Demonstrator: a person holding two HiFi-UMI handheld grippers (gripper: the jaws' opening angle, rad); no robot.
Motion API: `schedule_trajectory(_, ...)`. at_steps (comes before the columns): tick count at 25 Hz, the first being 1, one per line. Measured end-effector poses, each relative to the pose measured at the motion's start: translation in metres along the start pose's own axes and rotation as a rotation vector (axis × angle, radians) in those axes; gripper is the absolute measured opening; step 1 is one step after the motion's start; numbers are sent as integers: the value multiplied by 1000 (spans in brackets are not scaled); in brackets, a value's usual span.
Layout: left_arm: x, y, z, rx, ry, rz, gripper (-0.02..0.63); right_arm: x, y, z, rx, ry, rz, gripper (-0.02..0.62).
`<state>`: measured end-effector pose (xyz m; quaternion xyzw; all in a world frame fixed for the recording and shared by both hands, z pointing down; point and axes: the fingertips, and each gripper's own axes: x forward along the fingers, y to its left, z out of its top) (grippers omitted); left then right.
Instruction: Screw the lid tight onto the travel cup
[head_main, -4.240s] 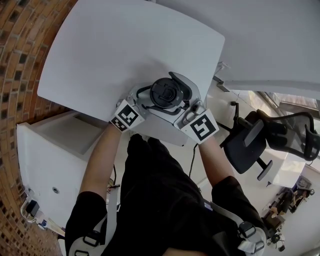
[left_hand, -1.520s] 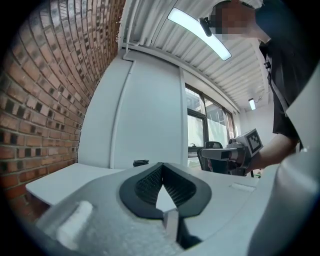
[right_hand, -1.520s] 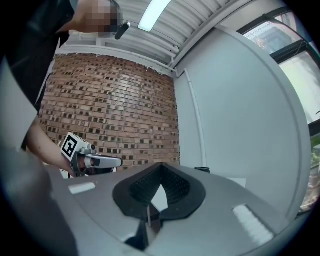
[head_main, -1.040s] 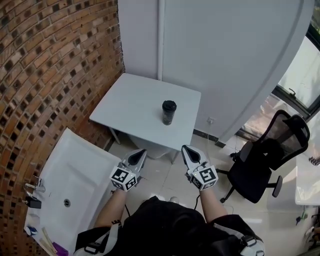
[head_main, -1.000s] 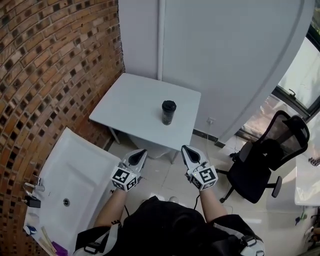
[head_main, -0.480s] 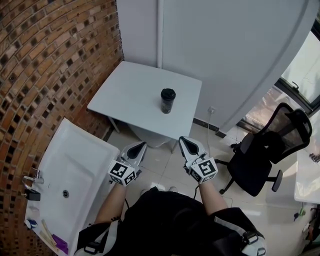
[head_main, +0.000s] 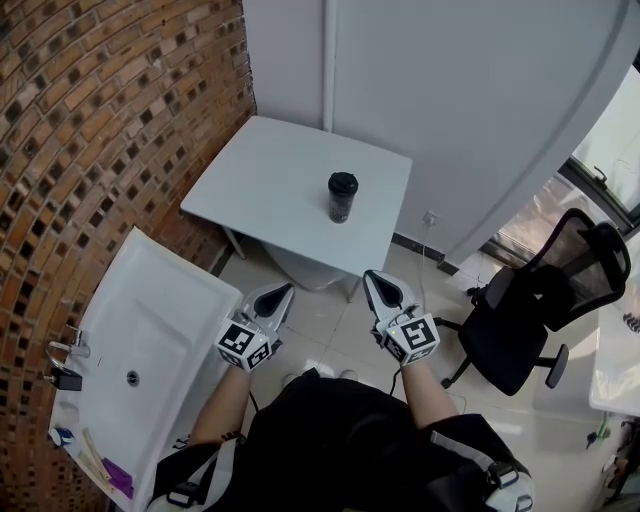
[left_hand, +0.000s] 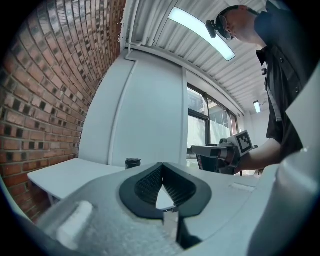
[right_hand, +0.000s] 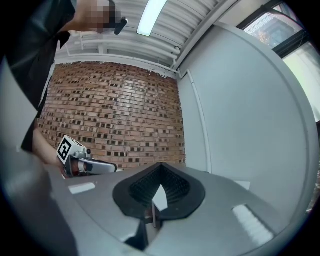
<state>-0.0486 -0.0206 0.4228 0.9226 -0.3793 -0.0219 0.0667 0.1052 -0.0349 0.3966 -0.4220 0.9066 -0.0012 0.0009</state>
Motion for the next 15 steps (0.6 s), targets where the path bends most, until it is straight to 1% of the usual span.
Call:
schedule_trajectory(6,1,-1,0,2,2,-2,2,4,1,0,-10,0,18,-2)
schedule_trajectory(15,-4,5,-9,2,28,12,2,4,3,-6,-20,12,36,-2)
